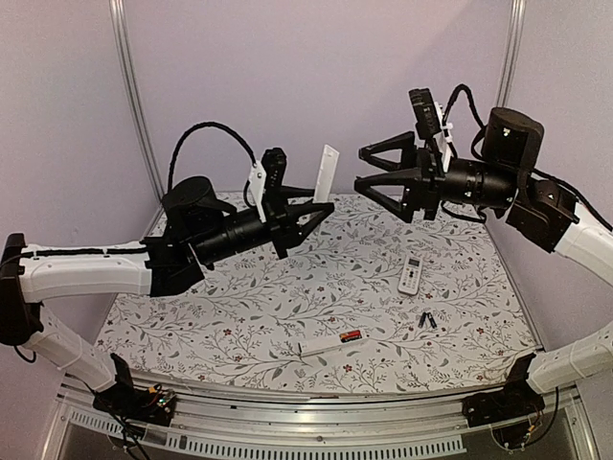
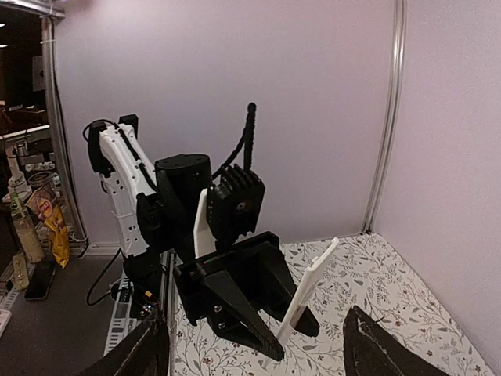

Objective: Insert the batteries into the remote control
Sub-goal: Pass from the left arm to the right

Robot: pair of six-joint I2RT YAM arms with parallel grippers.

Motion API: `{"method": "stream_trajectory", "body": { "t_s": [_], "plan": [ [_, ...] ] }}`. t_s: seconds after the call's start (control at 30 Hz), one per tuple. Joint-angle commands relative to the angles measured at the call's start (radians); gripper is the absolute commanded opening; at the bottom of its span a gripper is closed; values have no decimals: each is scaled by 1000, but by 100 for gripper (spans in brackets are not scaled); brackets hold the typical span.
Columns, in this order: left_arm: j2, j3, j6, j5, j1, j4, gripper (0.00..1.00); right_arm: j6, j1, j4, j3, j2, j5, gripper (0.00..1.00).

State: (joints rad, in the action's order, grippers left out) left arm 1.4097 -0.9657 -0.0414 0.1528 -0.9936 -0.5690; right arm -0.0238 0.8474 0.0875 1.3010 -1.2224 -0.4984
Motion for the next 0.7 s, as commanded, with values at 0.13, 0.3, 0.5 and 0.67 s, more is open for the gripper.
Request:
{"method": "stream_trajectory", "body": {
  "t_s": [0.13,0.3,0.5,0.67],
  "plan": [
    [-28,-7,16,258,-31,-73,15,-206,-7,-41,-4,7,-304,75],
    [-22,-10,24,292,-43,-78,15,-203,-7,-9,57,-66,-338,74],
    [-15,-13,38,305,-58,-83,14,-157,-5,-70,47,-88,-369,67],
    [-9,-16,37,311,-59,-94,14,-136,-1,-70,46,-113,-398,50]
  ]
}}
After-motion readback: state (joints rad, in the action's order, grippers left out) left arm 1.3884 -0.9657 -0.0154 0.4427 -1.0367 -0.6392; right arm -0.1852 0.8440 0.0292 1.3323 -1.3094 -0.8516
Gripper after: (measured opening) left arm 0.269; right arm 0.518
